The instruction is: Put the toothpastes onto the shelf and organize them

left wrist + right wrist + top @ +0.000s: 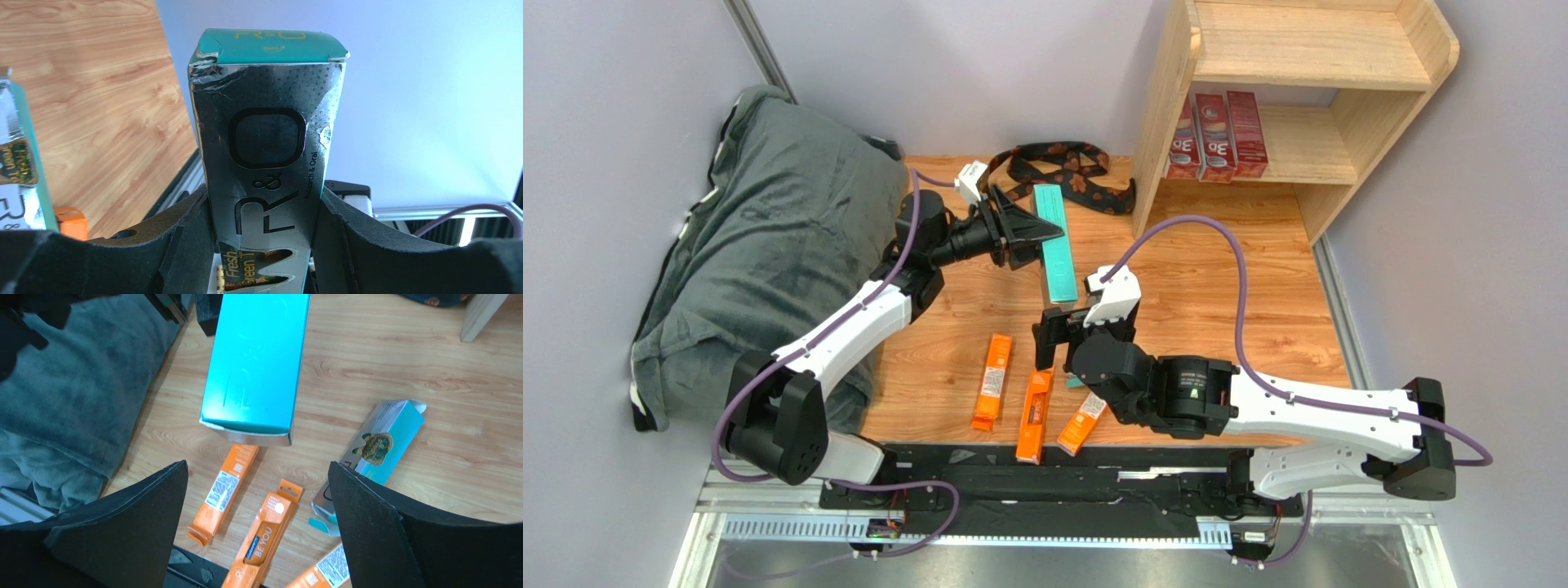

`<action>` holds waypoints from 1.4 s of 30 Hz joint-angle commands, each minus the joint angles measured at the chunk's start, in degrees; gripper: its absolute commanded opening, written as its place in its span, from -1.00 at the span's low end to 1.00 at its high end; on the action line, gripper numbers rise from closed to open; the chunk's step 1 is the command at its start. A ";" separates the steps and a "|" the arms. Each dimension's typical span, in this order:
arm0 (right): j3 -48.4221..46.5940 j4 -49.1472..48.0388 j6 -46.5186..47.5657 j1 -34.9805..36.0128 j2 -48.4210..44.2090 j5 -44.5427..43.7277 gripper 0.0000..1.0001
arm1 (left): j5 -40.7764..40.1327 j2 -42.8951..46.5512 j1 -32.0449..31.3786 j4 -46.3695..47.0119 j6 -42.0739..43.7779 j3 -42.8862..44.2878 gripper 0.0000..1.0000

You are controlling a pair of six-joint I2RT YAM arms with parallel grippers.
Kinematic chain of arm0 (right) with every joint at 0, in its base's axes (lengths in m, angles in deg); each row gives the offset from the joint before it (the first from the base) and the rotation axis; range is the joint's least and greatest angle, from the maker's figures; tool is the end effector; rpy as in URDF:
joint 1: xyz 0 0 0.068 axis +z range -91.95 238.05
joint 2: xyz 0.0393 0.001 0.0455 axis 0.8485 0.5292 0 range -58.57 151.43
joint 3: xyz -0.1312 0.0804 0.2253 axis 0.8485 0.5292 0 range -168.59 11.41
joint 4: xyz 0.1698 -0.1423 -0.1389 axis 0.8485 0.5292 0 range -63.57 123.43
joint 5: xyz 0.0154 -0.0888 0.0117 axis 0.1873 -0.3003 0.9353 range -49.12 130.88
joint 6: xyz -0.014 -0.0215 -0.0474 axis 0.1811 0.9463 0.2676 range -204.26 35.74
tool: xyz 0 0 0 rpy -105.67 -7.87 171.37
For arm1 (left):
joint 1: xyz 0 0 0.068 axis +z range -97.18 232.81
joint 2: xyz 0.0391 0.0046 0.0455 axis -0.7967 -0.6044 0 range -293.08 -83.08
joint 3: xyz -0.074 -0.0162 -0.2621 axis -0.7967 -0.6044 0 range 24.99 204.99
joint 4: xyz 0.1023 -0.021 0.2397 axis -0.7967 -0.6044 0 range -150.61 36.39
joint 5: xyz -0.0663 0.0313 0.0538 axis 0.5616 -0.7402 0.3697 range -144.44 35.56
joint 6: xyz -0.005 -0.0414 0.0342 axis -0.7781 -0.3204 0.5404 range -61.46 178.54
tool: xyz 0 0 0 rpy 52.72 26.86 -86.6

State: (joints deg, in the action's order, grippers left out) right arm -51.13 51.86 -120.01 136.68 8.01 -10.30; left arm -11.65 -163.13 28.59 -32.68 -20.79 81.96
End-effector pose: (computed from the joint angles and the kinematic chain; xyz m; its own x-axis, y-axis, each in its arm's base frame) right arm 0.0760 0.2372 0.3510 -0.3596 0.0693 -0.9305 -0.3335 0.9218 0.1976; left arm 0.2850 -0.1547 0.3290 -0.9106 -0.3811 -0.1599 0.1367 0.0875 -0.9867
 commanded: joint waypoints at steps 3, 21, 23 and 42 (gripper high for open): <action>0.58 -9.34 2.61 0.12 -1.02 -7.26 0.68 | 2.65 2.00 0.41 10.18 -6.62 -1.42 0.20; -0.39 -15.76 4.20 -0.58 3.98 -9.73 0.09 | 3.97 1.65 0.32 14.32 -8.82 -3.80 0.19; -0.47 -15.85 3.67 -0.67 4.25 -10.08 -0.31 | 4.15 1.65 0.32 14.58 -8.91 -3.97 0.19; 3.04 -14.80 -1.25 -1.98 -1.37 -11.94 -0.49 | 4.07 5.25 0.24 -5.34 6.88 1.73 0.76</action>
State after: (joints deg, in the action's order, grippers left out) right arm -48.49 39.45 -118.15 135.70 10.24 -19.33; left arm -7.85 -162.67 28.91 -28.02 -23.44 78.42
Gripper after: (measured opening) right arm 0.426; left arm 0.863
